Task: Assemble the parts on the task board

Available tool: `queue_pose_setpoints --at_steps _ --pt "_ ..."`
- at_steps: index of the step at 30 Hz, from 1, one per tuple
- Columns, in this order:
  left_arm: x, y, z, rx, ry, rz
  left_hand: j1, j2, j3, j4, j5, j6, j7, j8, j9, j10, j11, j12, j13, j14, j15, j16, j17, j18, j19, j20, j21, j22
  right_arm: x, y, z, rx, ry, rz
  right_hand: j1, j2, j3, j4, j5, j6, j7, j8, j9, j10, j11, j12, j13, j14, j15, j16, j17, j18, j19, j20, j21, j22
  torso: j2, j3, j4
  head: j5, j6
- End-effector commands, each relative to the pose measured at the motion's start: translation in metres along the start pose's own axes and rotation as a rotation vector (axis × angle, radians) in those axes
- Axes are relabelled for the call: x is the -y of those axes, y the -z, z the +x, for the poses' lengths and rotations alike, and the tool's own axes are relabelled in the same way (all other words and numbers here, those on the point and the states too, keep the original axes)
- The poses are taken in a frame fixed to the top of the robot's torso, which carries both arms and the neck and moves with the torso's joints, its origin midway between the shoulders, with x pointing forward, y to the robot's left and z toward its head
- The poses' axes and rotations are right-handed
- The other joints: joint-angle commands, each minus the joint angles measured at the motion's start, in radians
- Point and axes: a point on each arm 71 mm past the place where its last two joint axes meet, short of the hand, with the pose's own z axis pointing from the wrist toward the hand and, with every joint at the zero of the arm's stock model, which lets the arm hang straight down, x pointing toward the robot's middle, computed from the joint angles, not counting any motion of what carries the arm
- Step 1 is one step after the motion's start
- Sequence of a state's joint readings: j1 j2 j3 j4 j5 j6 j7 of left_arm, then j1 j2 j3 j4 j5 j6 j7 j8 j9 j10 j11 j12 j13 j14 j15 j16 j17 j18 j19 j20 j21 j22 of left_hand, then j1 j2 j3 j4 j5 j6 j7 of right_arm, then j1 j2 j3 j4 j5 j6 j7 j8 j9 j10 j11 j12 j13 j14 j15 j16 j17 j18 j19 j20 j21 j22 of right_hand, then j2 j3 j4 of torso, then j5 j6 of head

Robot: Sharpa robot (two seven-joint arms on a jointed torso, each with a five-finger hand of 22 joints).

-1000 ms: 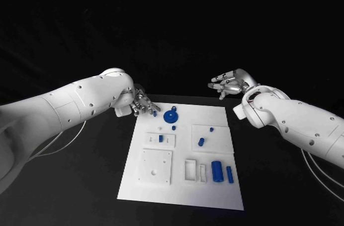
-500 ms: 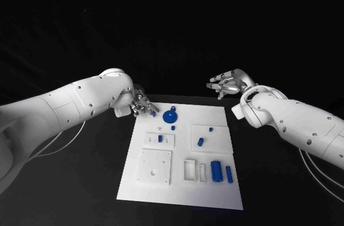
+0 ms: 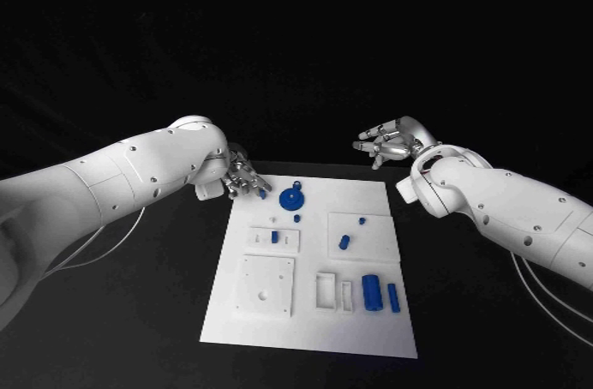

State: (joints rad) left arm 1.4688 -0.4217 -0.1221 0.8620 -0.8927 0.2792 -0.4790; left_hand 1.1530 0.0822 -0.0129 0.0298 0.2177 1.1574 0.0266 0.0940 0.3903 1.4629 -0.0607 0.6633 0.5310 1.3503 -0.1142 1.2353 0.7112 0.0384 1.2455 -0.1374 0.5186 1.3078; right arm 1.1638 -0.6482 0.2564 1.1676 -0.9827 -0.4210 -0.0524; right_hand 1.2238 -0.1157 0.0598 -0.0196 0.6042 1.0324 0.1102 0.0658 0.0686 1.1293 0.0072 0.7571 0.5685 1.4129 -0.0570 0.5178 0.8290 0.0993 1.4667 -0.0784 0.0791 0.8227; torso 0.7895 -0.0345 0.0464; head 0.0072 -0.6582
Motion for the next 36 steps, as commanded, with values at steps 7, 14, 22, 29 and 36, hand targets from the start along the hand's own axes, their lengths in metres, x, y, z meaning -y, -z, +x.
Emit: queue_pose_setpoints --at_steps 7,14,22,29,36 --pt "0.0017 0.0004 0.0032 -0.029 0.011 0.021 0.045 0.03 0.013 -0.04 0.015 -0.005 -0.02 0.055 0.107 0.041 -0.007 -0.001 -0.003 -0.001 -0.01 0.004 0.002 -0.016 -0.001 -0.003 0.004 0.018 -0.001 -0.0005 0.0017 -0.014 -0.001 -0.006 0.008 0.002 0.005 -0.002 0.003 -0.005 0.0 -0.003 0.0 -0.006 -0.002 0.002 -0.001 -0.001 0.002 -0.003 -0.001 -0.013 0.026 0.005 0.005 -0.002 0.0 0.001 0.0001 0.004 -0.003" --pt "0.002 0.0012 0.0041 -0.033 0.025 0.031 0.085 0.043 0.044 -0.074 0.066 -0.015 -0.029 0.084 0.227 0.044 -0.012 0.004 -0.006 0.006 -0.012 0.007 0.009 -0.015 0.0 -0.003 0.007 0.018 -0.0008 -0.0006 0.0017 -0.015 -0.001 -0.006 0.008 0.002 0.005 -0.002 0.003 -0.005 0.0 -0.003 0.0 -0.006 -0.002 0.002 -0.001 -0.001 0.002 -0.003 -0.001 -0.013 0.026 0.005 0.005 -0.002 0.0 0.0011 0.0011 0.004 -0.005" --pt "0.0025 0.0024 0.0047 -0.024 0.034 0.038 0.101 0.048 0.096 -0.115 0.134 -0.023 -0.023 0.077 0.277 0.045 -0.009 0.009 -0.013 0.01 -0.009 0.01 0.015 -0.009 0.0 0.001 0.013 0.019 -0.0009 -0.0009 0.0022 -0.015 0.0 -0.007 0.005 0.003 0.005 -0.002 0.004 -0.004 0.0 -0.003 0.0 -0.006 -0.002 0.003 -0.002 -0.001 0.002 -0.003 -0.001 -0.013 0.026 0.005 0.006 -0.005 0.001 0.002 0.0023 0.005 -0.008" --pt "0.0031 0.004 0.0049 -0.003 0.048 0.05 0.085 0.042 0.13 -0.14 0.175 -0.018 -0.024 0.071 0.311 0.047 -0.012 0.019 -0.026 0.02 -0.009 0.015 0.027 -0.004 0.003 0.002 0.021 0.019 -0.0007 -0.0009 0.0021 -0.015 0.0 -0.007 0.003 0.004 0.005 -0.001 0.004 -0.005 0.0 -0.003 0.0 -0.007 -0.002 0.003 -0.002 -0.001 0.002 -0.003 -0.001 -0.013 0.026 0.005 0.006 -0.007 0.0 0.0018 0.0018 0.01 -0.008" --pt "0.0052 0.0089 0.0073 0.029 0.087 0.084 0.072 0.027 0.155 -0.164 0.242 -0.005 -0.026 0.07 0.319 0.049 -0.018 0.041 -0.053 0.037 -0.011 0.026 0.052 0.001 0.009 0.002 0.03 0.018 0.0006 -0.0005 0.0003 -0.012 -0.002 -0.004 0.003 0.004 0.005 -0.001 0.004 -0.005 0.0 -0.003 0.0 -0.007 -0.002 0.003 -0.002 -0.001 0.002 -0.003 -0.001 -0.013 0.026 0.005 0.006 -0.007 -0.001 0.0012 0.0018 0.012 -0.007"
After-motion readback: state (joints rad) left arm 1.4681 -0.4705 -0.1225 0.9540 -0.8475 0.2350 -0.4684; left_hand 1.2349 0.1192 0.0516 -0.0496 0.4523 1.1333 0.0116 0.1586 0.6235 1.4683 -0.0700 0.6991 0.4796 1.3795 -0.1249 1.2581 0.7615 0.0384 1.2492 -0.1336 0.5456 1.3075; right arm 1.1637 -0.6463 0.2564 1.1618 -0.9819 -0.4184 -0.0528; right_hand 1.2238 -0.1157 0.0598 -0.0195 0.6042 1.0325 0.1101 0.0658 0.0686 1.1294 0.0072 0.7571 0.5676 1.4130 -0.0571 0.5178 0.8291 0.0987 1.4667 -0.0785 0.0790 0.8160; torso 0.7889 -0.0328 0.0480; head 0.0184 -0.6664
